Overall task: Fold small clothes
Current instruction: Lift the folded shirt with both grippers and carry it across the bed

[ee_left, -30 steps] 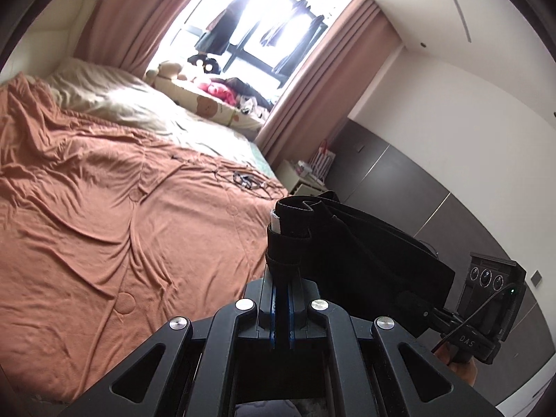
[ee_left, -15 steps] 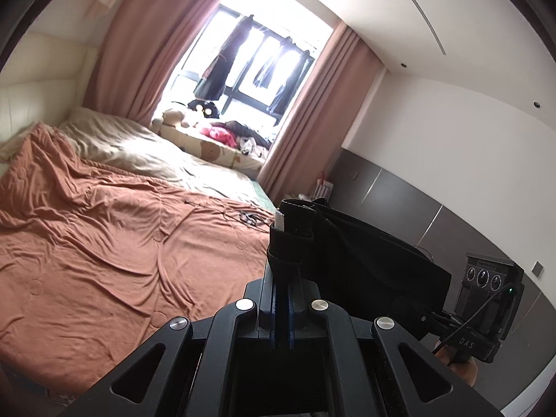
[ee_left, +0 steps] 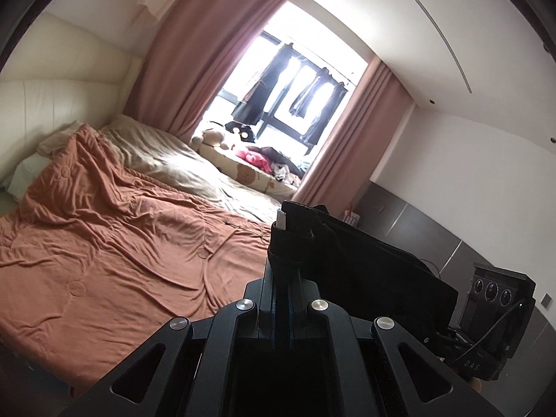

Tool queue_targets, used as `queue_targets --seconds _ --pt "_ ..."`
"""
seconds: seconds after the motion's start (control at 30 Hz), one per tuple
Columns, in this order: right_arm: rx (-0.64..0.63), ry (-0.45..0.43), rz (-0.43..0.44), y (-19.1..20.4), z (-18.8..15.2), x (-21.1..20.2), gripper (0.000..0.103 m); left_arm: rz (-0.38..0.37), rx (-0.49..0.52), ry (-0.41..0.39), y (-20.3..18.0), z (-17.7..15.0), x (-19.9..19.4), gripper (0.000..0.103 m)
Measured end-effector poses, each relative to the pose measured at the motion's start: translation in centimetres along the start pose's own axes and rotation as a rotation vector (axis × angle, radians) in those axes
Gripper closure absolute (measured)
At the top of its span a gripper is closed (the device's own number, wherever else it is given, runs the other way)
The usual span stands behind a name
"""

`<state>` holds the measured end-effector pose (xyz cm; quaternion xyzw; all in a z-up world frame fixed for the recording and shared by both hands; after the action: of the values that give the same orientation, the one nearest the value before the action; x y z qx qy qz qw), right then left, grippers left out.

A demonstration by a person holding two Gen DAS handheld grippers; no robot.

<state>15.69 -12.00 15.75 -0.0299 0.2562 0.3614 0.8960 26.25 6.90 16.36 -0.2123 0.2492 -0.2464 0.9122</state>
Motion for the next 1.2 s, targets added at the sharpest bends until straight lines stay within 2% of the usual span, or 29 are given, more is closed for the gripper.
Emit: queue_targets --seconds 0.13,0.3,0.53,0.6,0.83,1.0,1.1,1.2 --pt "-0.028 0.005 0.04 1.1 1.1 3.7 0.097 0.014 -0.035 -0.026 4.3 0.9 -2.1 0.099" --pt "-0.047 0.027 0.096 1.8 1.6 9.8 0.097 0.068 -0.071 -0.051 10.7 2.4 -5.3 0.099" --pt "-0.043 0.056 0.167 2.7 2.5 18.0 0.097 0.159 -0.035 -0.059 18.1 4.0 -8.0 0.099" --pt "-0.041 0.069 0.188 2.9 2.5 20.4 0.097 0.207 -0.035 -0.055 20.6 4.3 -8.3 0.099" --pt "-0.056 0.116 0.239 4.0 2.3 28.2 0.097 0.305 -0.059 -0.039 28.1 4.6 -8.6 0.099" --pt "-0.063 0.153 0.264 4.3 2.1 34.0 0.097 0.379 -0.111 -0.028 33.6 4.3 -9.3 0.099" --pt "-0.07 0.19 0.251 4.5 1.8 37.0 0.097 0.41 -0.141 -0.015 36.2 4.0 -9.9 0.099" --pt "-0.061 0.222 0.277 4.8 1.7 39.3 0.097 0.441 -0.167 -0.008 38.4 3.8 -10.5 0.099"
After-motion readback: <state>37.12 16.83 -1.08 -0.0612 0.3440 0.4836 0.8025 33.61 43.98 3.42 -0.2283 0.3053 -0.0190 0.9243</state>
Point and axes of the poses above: each gripper's, at about its wrist camera, not at the fingertips, and x roughly the way its jaws point, y to its left, z to its top, the point moved 10 cm from there along x, roughly the way its jaws point, and after that the axes turned 8 degrees about y, right-handed, at the moved point
